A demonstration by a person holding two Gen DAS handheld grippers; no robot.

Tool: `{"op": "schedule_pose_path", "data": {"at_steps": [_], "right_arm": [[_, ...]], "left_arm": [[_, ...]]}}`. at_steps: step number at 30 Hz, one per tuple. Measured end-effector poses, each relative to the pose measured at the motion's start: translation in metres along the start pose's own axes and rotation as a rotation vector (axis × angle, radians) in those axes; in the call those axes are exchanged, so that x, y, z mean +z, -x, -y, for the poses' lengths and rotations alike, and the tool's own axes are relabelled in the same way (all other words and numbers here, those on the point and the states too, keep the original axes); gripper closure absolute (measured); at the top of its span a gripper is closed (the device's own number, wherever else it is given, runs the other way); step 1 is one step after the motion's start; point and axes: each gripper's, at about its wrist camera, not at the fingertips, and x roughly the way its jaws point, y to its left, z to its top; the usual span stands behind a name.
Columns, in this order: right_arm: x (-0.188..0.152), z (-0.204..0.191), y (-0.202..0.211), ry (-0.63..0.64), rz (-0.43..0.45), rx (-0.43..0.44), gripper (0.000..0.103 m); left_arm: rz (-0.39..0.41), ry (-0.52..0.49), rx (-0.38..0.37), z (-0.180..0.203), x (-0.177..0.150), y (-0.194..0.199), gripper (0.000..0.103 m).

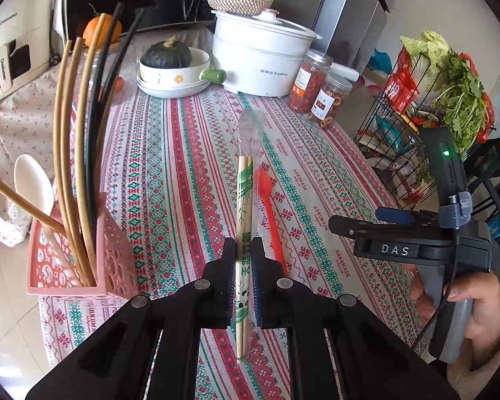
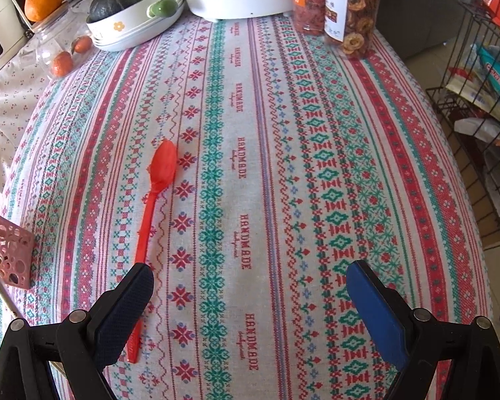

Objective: Organize utensils
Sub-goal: 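Lift the wrapped chopsticks with the left tool while the right tool grasps the red spoon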

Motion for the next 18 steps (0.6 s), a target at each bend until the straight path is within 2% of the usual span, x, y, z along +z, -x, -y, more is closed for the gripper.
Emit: {"op": "schedule_pose_path", "data": {"at_steps": [6,7,13,18], "right_arm": [[0.017,-0.026,-0.013,0.011,0.036,0.032,0.009],[0.020,-0.031,-0.016,0.014,0.037,0.038,0.012],[0.035,-0.055,-0.043,0.015,0.018,0.067,0.037],[0.041,-0.074,-0.064,0.076,0.011,-0.001,0.052]], "left_arm": [[0.085,0.002,-0.020,-0.019,-0.012,0.050,0.095],[0.097,0.005,-0.023,-0.023,-0.014,0.058,0.099],[0.154,0.031,-0.046,-0.045,-0.020,0.089,0.098],[0.166,0.036,-0.057,-0.056,-0.026,0.102,0.099]]}}
